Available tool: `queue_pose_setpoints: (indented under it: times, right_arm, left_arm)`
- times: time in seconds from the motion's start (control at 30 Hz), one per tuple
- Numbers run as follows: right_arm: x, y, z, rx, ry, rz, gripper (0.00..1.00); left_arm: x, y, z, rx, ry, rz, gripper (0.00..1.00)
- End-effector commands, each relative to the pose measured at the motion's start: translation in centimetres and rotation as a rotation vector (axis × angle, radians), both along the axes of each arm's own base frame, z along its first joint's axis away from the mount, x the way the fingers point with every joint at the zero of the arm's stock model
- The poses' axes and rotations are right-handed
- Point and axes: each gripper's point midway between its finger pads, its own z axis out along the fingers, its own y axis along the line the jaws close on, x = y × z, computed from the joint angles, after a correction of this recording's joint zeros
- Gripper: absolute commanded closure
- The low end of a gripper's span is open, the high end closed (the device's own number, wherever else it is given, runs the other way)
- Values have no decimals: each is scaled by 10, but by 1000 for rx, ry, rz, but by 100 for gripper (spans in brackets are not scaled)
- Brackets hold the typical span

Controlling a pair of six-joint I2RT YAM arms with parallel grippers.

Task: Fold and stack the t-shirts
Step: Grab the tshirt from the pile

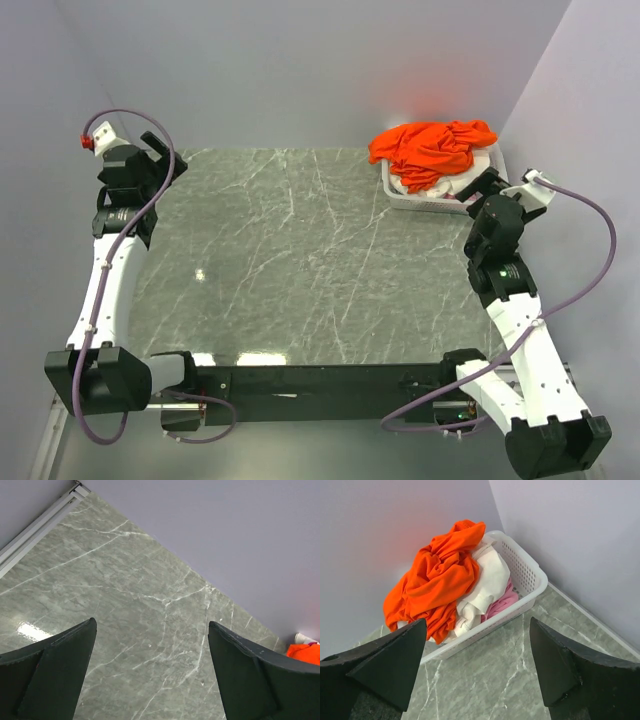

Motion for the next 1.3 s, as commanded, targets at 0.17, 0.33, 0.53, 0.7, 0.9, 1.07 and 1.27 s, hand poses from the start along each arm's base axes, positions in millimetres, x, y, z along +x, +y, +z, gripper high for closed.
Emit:
queue_pose_setpoints:
  times: [0.17, 0.33, 0.53, 0.7, 0.9, 1.07, 1.27]
  right_arm:
    - [-3, -8, 42, -65, -63, -25, 10]
    - [24, 8, 60, -139, -36, 62, 9]
    - [87, 23, 50, -141, 112, 132, 5]
    - [141, 20, 19, -122, 242, 166, 5]
    - [192, 13, -8, -39, 326, 216, 5]
    - [223, 13, -52, -33, 446, 234, 6]
    - [231, 24, -99, 9, 550, 293, 10]
  left_arm:
    - [6, 1, 30, 43, -86, -14, 1]
    - [8, 2, 21, 24, -62, 3, 1]
    - [16, 2, 9, -20, -13, 16, 1]
    - [17, -1, 2, -35, -13, 6, 1]
    - [15, -6, -5, -48, -2, -17, 3]
    - [6, -4, -9, -35, 21, -2, 3]
    - [-3, -4, -11, -12, 43, -11, 2]
